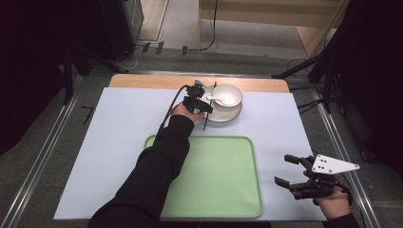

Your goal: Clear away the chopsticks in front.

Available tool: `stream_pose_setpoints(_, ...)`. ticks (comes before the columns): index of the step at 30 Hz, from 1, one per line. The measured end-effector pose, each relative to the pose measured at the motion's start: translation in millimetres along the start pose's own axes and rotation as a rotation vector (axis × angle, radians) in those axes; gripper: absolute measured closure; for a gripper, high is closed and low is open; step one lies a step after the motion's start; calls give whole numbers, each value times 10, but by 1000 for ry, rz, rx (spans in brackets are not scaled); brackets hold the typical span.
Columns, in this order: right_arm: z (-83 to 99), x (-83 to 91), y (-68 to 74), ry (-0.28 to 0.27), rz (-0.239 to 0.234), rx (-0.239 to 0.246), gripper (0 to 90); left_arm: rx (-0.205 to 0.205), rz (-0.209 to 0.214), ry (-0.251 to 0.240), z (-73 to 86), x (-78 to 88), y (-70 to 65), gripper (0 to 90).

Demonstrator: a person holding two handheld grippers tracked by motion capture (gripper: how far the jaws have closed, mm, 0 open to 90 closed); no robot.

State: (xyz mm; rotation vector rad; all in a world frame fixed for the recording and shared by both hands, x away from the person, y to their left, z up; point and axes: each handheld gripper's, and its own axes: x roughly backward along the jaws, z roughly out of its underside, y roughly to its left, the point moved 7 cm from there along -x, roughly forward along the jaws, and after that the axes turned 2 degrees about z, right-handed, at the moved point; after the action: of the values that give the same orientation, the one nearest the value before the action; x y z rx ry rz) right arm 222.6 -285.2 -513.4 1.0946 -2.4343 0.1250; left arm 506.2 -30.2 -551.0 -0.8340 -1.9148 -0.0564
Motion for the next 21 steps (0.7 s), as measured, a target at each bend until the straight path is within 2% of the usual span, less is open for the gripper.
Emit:
stream_pose_setpoints(7, 7, 5, -9, -1, 1, -2, 142, 51, 6, 5, 12, -60, 35, 810)
stream_pose_setpoints(8, 7, 4, -8, -1, 0, -1, 143, 68, -4, -6, 3, -67, 34, 820)
stream_pose_setpoints(10, 6, 4, -7, -1, -1, 0, 142, 77, -13, -8, 1, -65, 43, 843)
stream_pose_setpoints(14, 7, 4, -6, 0, -1, 0, 142, 121, -10, -14, 2, -60, 62, 859)
stream_pose_setpoints(19, 7, 3, -5, 0, -3, 1, 143, 127, -14, -11, -3, -22, 75, 862)
stream_pose_setpoints(21, 7, 4, -4, 1, -3, 1, 143, 137, -5, -24, -23, 39, 81, 863)
